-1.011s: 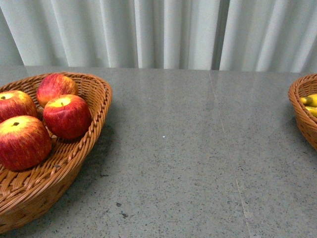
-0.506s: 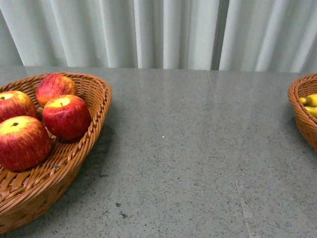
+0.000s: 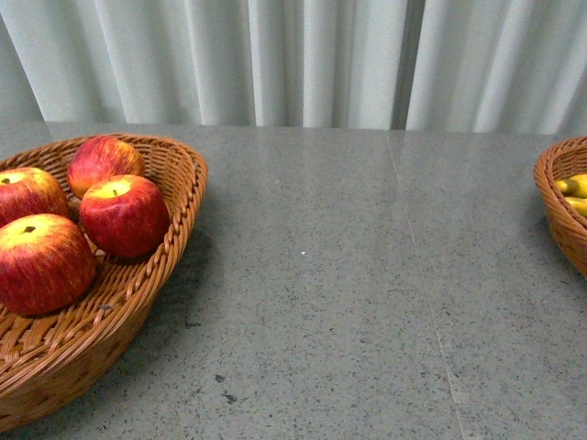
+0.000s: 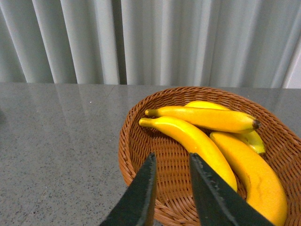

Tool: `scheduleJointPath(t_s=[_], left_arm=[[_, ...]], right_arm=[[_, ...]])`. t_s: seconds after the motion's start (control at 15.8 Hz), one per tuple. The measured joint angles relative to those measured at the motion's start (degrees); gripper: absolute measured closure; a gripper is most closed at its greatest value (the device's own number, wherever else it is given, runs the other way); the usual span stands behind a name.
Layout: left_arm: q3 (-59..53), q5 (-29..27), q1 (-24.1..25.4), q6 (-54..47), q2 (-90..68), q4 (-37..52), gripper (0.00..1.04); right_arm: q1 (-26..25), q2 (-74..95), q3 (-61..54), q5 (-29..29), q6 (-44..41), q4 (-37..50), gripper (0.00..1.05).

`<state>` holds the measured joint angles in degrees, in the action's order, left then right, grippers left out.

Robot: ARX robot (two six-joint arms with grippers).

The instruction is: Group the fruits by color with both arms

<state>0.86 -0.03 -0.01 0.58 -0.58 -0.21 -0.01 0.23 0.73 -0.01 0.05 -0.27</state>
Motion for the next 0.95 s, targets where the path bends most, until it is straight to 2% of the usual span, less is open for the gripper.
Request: scheduleJointPath(t_s=[0.19, 0.25, 0.32, 0.44, 0.95], left_arm=[[0.0, 0.0, 0.0, 0.0, 0.0, 0.0, 0.07], [0.0, 0.0, 0.0, 0.0, 0.0, 0.0, 0.07], [0.0, 0.0, 0.0, 0.0, 0.0, 0.0, 0.07], [0.0, 0.0, 0.0, 0.0, 0.0, 0.0, 0.07], [0.0, 0.0, 0.0, 0.0, 0.0, 0.0, 0.07]], right_arm=[[0.0, 0.0, 0.0, 0.0, 0.0, 0.0, 0.50], [0.0, 0.0, 0.0, 0.0, 0.0, 0.0, 0.24], [0.0, 0.0, 0.0, 0.0, 0.0, 0.0, 0.04], [0.0, 0.0, 0.0, 0.0, 0.0, 0.0, 0.07], [0.0, 0.0, 0.0, 0.0, 0.0, 0.0, 0.07]])
